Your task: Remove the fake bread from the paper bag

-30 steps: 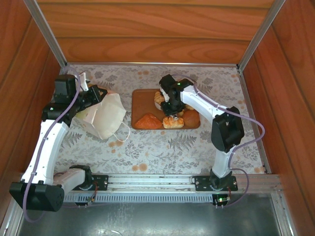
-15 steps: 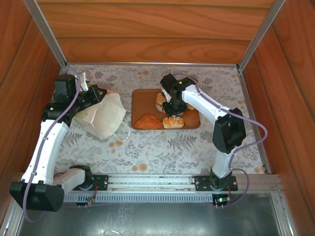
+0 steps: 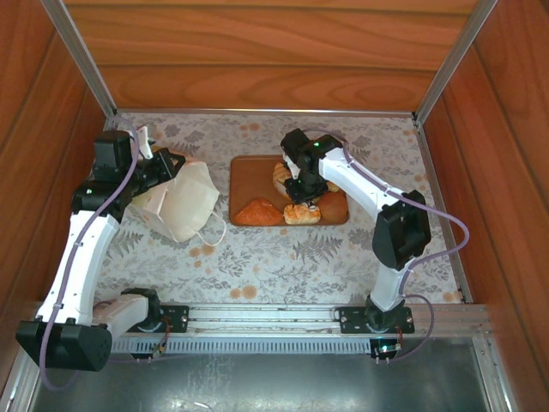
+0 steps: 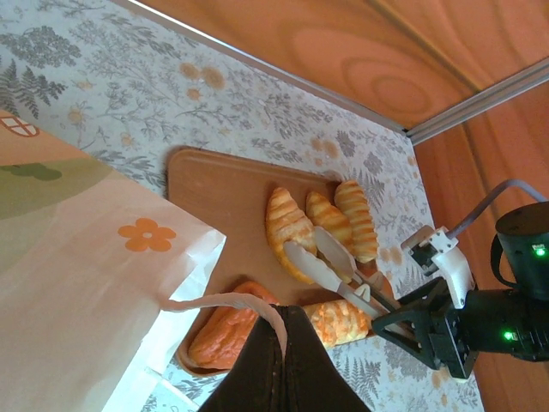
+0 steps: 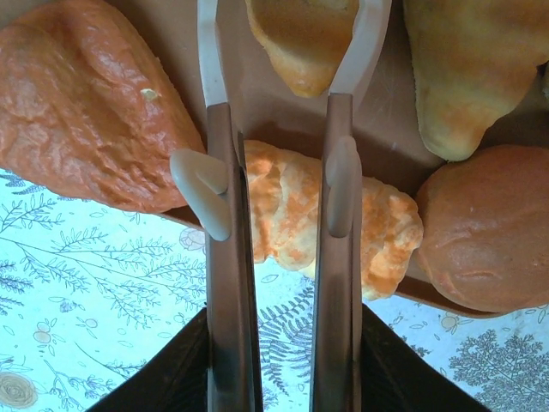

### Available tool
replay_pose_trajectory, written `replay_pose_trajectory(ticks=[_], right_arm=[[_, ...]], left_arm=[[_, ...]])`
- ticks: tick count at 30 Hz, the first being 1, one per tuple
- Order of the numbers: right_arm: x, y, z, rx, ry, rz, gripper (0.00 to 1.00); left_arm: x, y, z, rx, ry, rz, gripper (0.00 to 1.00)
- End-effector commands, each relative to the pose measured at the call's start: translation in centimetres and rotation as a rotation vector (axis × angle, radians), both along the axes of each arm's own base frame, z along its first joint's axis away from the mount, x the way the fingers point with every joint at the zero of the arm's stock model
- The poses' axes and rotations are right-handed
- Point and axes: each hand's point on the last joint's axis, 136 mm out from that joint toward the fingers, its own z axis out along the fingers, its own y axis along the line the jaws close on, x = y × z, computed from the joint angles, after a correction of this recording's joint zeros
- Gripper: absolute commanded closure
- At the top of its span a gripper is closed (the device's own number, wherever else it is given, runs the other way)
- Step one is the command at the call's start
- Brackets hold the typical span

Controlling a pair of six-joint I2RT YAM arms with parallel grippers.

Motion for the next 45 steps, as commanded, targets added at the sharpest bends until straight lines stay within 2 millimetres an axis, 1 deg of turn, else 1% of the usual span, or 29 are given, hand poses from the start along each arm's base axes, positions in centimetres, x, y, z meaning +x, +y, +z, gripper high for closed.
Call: replay_pose_trajectory(ticks=[1, 4, 10, 15, 17, 19, 23, 25, 28, 32, 34, 38, 41, 43, 45], right_arm=[[-1.2, -0.7, 0.6, 0.009, 0.033, -0.025, 0.61], [-0.9, -0.6, 1.0, 0.026, 0.005, -0.032, 0.58], [-0.4, 0.6, 3.0, 0.123, -0.062, -0.026, 0.54], [-0.7, 0.5, 3.8, 0.148, -0.08, -0.026, 0.53], [-1.0, 0.6, 4.5, 0.171, -0.085, -0.028, 0.54], [-1.4, 1.3, 6.1, 0.249, -0.114, -0.017, 0.56], [-2.4, 3.8, 8.8, 0.482, -0.186, 0.027, 0.58], [-3.1, 4.5, 9.9, 0.578, -0.221, 0.038, 0.59], [-4.9, 5.6, 11.6, 0.717, -0.245, 0.088, 0.61], [-7.1, 6.2, 12.5, 0.79, -0.252, 0.153, 0.61], [-8.6, 7.1, 12.9, 0.836, -0.224, 0.21, 0.62], [-11.0, 8.3, 13.2, 0.868, -0.204, 0.301, 0.62], [-12.6, 9.0, 13.2, 0.877, -0.197, 0.369, 0.62], [-14.1, 9.9, 12.9, 0.883, -0.176, 0.437, 0.62], [-15.1, 10.7, 12.6, 0.871, -0.173, 0.496, 0.62]], left_arm=[[0.0, 0.0, 1.1, 0.01, -0.05, -0.001, 1.0], [0.1, 0.0, 1.1, 0.011, -0.049, -0.002, 1.0], [-0.1, 0.3, 0.7, 0.027, -0.05, 0.011, 1.0], [-0.7, 1.2, 0.0, 0.06, -0.055, 0.05, 1.0], [-1.0, 1.6, -0.2, 0.08, -0.057, 0.066, 1.0], [-1.4, 2.1, -0.4, 0.109, -0.054, 0.086, 1.0], [-2.1, 3.3, -0.8, 0.16, -0.061, 0.134, 1.0], [-2.5, 3.7, -1.0, 0.176, -0.059, 0.145, 1.0], [-2.9, 4.4, -1.2, 0.205, -0.055, 0.17, 1.0], [-3.1, 5.0, -1.6, 0.238, -0.049, 0.194, 1.0], [-3.0, 5.1, -1.7, 0.238, -0.045, 0.199, 1.0], [-2.5, 4.9, -1.5, 0.225, -0.032, 0.2, 1.0], [-2.1, 4.4, -1.3, 0.214, -0.029, 0.174, 1.0], [-2.0, 4.3, -1.3, 0.214, -0.027, 0.17, 1.0], [-1.9, 4.3, -1.3, 0.214, -0.027, 0.169, 1.0]])
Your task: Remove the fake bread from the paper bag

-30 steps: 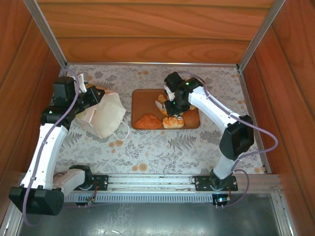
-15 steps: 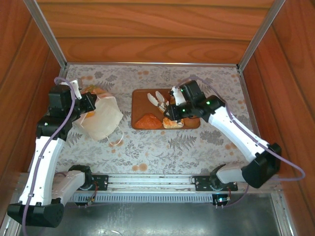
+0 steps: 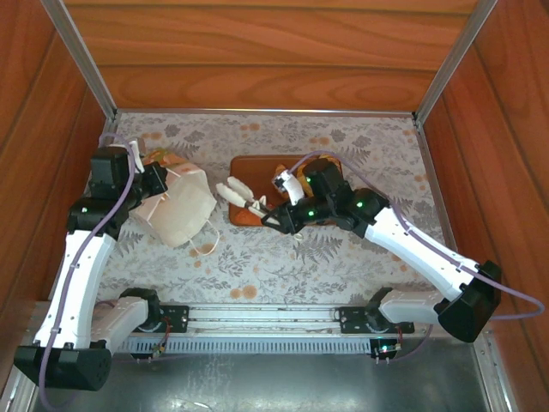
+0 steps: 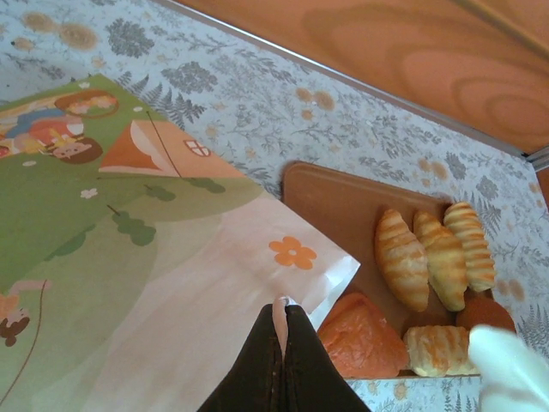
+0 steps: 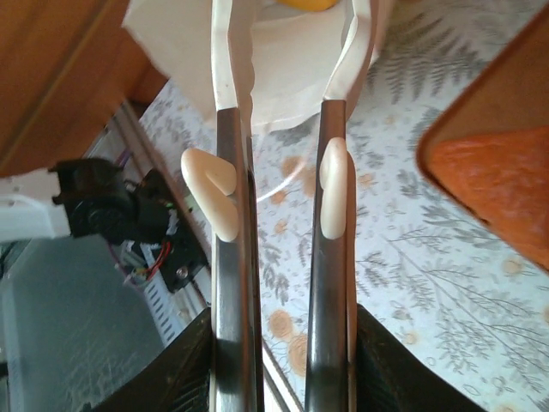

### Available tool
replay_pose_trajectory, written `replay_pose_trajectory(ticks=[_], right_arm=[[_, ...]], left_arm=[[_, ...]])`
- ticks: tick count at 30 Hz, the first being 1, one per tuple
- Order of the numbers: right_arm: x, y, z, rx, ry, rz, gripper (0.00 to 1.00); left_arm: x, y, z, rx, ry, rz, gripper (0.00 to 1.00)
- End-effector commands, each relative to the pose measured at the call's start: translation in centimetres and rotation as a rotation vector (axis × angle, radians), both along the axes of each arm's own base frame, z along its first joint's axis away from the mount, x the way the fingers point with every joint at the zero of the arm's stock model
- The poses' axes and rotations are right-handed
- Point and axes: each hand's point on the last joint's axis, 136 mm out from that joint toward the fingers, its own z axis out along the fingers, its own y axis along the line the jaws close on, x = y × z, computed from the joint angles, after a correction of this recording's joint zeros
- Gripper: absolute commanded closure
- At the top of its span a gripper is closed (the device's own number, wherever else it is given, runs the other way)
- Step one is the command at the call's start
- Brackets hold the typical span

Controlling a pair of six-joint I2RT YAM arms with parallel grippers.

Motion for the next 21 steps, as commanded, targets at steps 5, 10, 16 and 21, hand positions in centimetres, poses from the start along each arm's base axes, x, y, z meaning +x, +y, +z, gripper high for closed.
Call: replay_pose_trajectory(ticks=[5, 10, 16, 21], right_arm=[[-2.7, 3.7, -0.5, -0.015, -0.101, 0.187, 0.61], [-2.0, 6.7, -2.2, -0.104, -0.133, 0.205, 0.61], [-1.2, 10.3, -3.5, -0.184, -0.231, 0.223, 0.6], [0.2, 12.6, -5.7, -0.288, -0.284, 0.219, 0.6]], left_arm=[[-0.3, -0.2, 1.1, -0.003, -0.022, -0.014, 1.0], [-0.6, -0.2, 1.2, -0.004, -0.027, -0.015, 1.0], [-0.8, -0.1, 1.3, 0.0, -0.035, -0.013, 1.0], [-0.8, -0.3, 1.4, -0.009, -0.034, -0.017, 1.0]])
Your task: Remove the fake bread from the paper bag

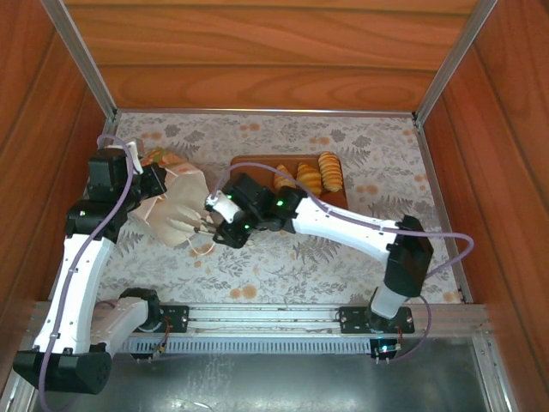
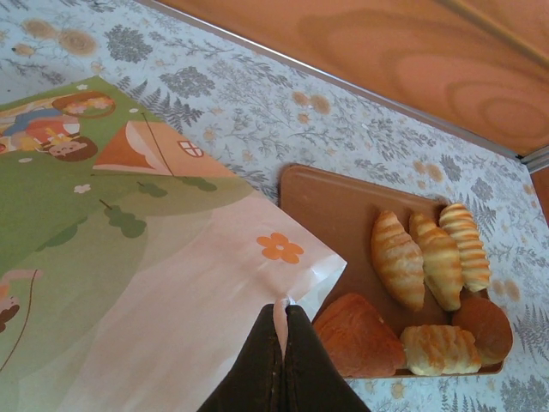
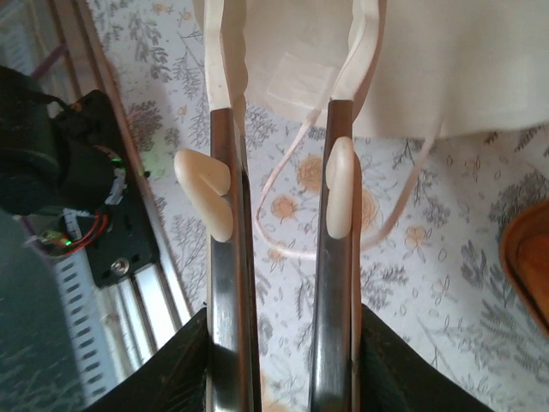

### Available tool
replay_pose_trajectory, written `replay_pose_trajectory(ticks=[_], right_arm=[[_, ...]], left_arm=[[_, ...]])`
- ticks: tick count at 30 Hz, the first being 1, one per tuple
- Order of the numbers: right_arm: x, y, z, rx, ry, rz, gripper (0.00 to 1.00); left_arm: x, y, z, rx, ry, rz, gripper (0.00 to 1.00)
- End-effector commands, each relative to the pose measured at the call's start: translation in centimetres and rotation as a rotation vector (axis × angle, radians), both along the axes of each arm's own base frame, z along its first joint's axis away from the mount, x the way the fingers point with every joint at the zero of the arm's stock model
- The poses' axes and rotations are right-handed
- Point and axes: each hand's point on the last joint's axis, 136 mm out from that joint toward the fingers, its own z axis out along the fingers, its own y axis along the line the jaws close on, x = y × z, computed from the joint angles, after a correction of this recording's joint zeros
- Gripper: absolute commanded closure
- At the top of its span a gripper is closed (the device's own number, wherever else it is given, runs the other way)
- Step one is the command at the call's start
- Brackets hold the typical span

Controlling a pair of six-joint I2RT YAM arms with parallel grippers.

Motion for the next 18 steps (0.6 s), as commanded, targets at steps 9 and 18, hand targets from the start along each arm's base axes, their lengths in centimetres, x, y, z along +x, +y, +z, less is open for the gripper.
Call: replay_pose_trajectory(ticks=[9, 18], right_arm=[[3.7, 4.3, -2.6, -0.108, -0.13, -0.037, 0.56], [4.6, 7.7, -3.2, -0.078, -0.13, -0.011, 0.44]], left_arm=[[-0.3, -0.5, 1.0, -0.022, -0.013, -0.023, 1.0], [-0.5, -0.6, 1.4, -0.03, -0.025, -0.023, 1.0]])
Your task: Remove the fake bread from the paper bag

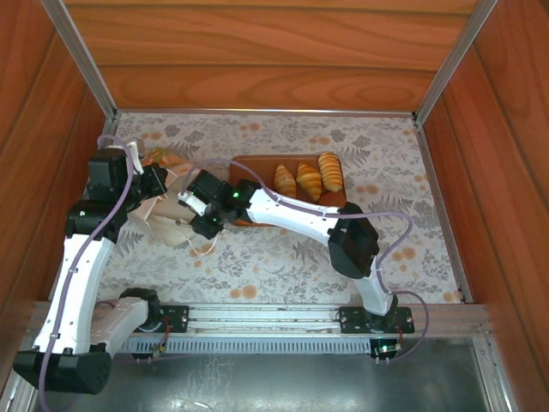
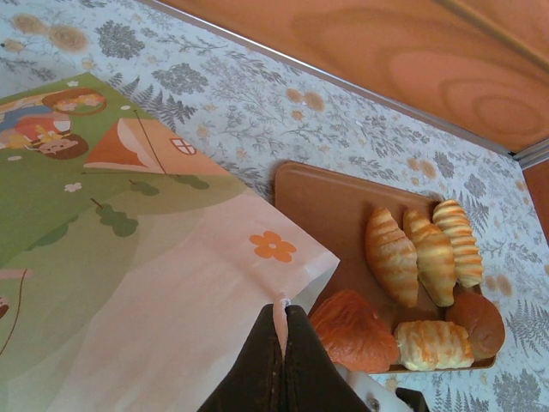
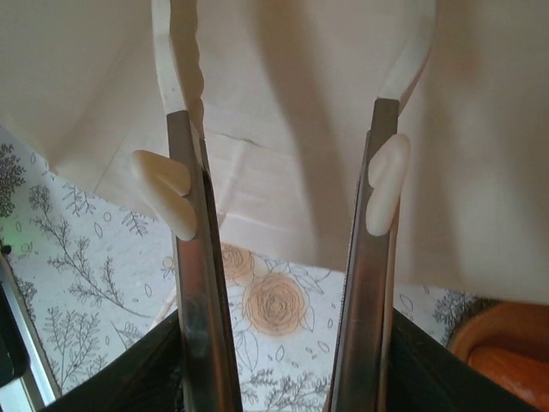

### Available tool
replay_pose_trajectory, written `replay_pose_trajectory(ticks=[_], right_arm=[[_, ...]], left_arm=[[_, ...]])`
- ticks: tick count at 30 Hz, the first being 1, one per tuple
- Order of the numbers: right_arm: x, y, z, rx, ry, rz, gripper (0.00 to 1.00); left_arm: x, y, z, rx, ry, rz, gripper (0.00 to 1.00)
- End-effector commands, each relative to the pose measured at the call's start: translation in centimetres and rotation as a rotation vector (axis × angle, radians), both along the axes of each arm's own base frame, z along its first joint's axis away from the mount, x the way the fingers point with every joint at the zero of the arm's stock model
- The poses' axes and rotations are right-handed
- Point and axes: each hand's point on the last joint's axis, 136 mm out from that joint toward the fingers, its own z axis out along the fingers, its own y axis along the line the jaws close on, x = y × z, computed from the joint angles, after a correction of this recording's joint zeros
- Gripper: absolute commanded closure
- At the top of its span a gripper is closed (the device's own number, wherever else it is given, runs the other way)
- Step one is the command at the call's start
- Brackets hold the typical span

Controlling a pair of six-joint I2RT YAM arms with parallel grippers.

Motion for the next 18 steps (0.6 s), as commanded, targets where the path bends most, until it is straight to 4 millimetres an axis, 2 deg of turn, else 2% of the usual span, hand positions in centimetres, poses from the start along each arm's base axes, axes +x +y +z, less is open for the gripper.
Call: replay_pose_trajectory(ticks=[1, 5, 18], right_arm=[[0.0, 1.7, 1.5, 0.053, -0.024, 0.033, 0.42], [0.6, 3.0, 1.1, 0.067, -0.033, 0.027, 0.39], [2.5, 7.4, -0.8, 0.148, -0.015, -0.034, 0.36]], left_arm=[[-0.4, -0.3, 1.4, -0.022, -0.027, -0.007, 1.0], [-0.4, -0.3, 1.5, -0.022, -0.031, -0.007, 1.0], [-0.5, -0.4, 1.8, -0.04, -0.038, -0.004, 1.0]])
